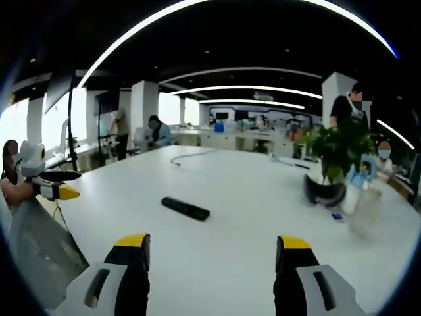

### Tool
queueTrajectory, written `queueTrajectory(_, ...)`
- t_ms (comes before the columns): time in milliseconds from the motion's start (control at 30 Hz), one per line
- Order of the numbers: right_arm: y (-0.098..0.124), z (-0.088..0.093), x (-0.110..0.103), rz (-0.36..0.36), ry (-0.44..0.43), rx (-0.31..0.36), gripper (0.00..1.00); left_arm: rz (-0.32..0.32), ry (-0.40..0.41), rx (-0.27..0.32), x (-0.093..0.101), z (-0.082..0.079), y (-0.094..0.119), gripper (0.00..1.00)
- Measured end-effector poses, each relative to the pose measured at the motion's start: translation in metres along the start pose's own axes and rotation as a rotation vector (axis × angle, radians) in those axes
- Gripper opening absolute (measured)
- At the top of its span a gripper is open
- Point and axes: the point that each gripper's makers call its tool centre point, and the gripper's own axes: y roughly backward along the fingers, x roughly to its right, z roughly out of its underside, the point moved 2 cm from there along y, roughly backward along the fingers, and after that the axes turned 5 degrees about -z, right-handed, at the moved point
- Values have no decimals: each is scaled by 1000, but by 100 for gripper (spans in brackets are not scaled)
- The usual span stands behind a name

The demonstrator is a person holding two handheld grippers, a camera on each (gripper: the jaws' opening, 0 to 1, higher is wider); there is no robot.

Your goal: Press the specified remote control buttons in sequence, fully releasing each button before pressing the next.

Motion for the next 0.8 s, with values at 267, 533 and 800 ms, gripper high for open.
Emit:
queueTrajectory(267, 0, 0, -1, -1, 2, -1, 77, -2, -1, 1, -1, 0, 0, 86)
queueTrajectory(533, 0, -1, -1, 1, 0, 0, 77, -1, -1, 1, -1, 0, 0, 86)
queueTrajectory(800, 0, -2, 0, 8, -2, 6, 77, 0, -6, -1, -1, 0, -1, 86)
